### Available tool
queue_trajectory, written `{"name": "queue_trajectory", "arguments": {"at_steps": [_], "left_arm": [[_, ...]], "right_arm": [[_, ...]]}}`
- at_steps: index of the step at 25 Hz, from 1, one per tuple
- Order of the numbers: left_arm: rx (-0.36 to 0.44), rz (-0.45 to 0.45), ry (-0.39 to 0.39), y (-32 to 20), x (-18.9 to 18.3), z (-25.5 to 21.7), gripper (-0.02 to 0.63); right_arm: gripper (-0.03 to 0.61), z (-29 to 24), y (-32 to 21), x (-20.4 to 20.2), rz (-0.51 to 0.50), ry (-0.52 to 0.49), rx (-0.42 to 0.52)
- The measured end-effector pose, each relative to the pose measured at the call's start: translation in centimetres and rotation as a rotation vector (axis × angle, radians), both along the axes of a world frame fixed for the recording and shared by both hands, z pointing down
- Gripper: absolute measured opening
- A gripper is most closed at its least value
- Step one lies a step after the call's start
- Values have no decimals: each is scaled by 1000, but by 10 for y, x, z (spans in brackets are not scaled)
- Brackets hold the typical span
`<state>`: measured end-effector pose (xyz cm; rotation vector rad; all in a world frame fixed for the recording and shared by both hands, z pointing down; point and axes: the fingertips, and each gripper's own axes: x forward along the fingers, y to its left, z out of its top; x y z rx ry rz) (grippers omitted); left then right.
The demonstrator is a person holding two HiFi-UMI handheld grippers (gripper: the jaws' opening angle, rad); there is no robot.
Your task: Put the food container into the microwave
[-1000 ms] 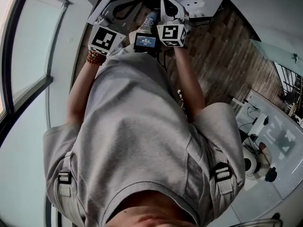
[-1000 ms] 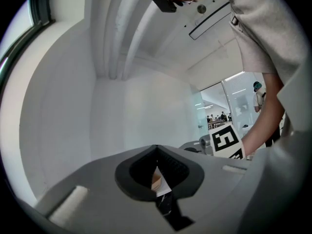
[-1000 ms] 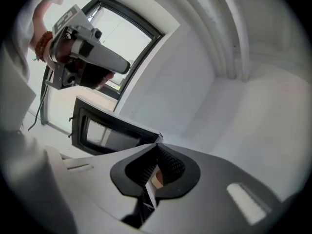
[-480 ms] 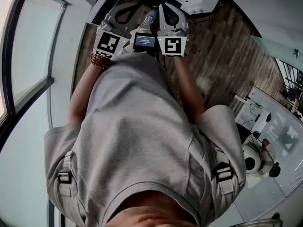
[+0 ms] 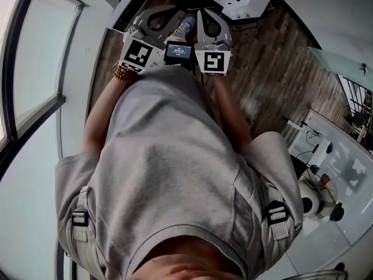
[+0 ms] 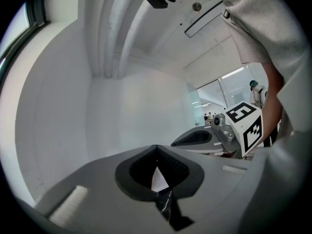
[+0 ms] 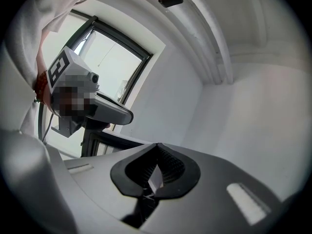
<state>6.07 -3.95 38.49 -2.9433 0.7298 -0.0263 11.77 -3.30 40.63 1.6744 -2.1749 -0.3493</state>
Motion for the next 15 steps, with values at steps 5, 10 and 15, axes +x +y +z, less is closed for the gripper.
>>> {"name": "queue_trajectory", "arguments": {"at_steps": [5,10,15], "left_arm": [[3,0,-15,-8,2,1,2],[-8,10,-20,-11,7,5,2],[-22,7,-21,-12,5,9,2]], "right_arm": [[11,5,-6,1,-13,-8,8],[11,1,-13,7,7,-29,-12],[11,6,-12,7,4,-38,-17]]}}
